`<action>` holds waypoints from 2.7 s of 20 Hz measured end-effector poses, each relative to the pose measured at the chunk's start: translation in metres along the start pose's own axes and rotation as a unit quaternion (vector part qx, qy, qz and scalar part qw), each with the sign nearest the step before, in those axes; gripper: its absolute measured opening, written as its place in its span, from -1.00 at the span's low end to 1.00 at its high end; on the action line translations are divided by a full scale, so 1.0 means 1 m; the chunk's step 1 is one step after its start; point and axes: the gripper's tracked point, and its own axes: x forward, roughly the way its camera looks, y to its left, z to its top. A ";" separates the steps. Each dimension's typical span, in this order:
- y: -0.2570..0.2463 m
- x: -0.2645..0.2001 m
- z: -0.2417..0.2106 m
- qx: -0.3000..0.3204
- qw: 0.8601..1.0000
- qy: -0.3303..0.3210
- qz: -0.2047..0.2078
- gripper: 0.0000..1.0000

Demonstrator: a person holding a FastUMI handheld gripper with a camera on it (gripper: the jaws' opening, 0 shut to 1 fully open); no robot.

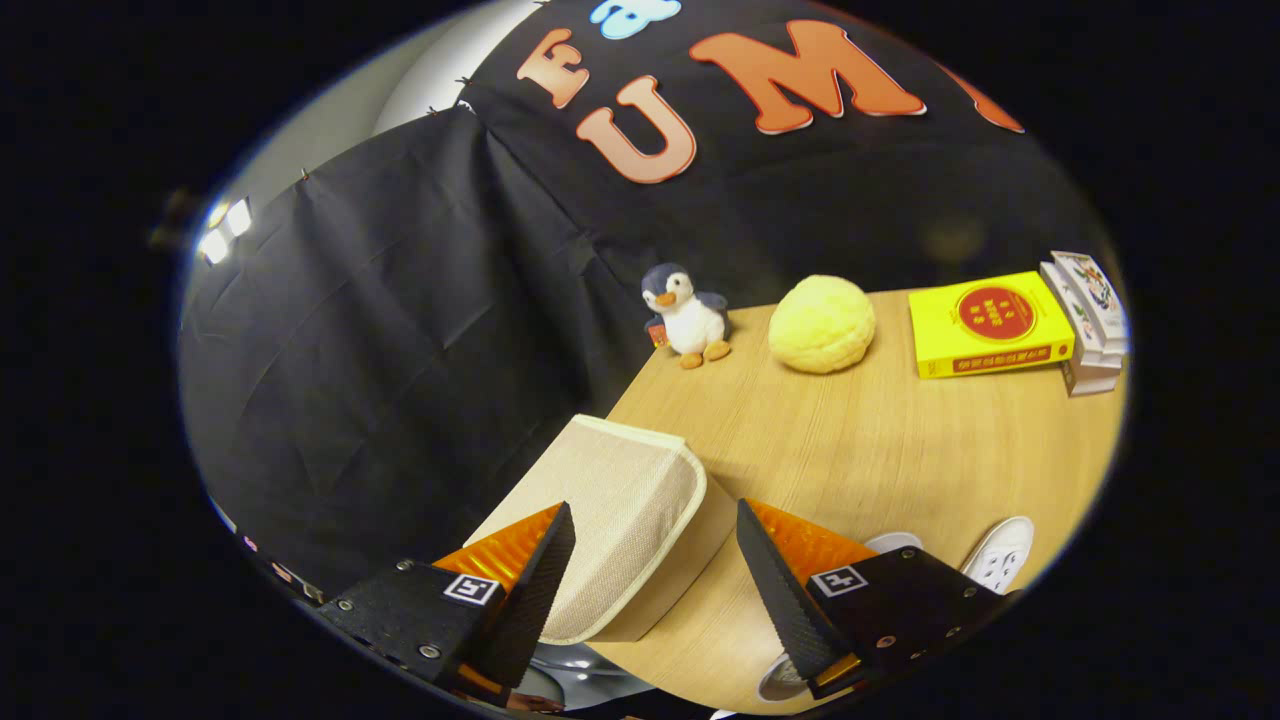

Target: Open the storage box then place both shoes into the box .Put the left shoe in first, then the right shoe, with the right side of both shoes facing outward in a uniform manner.

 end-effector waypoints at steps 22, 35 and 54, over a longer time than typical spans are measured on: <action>0.033 0.078 -0.074 0.194 0.968 0.129 0.096 0.53; 0.112 0.040 0.021 0.146 0.980 0.040 0.126 -0.54; 0.290 0.167 0.064 0.104 0.980 0.032 0.164 -0.56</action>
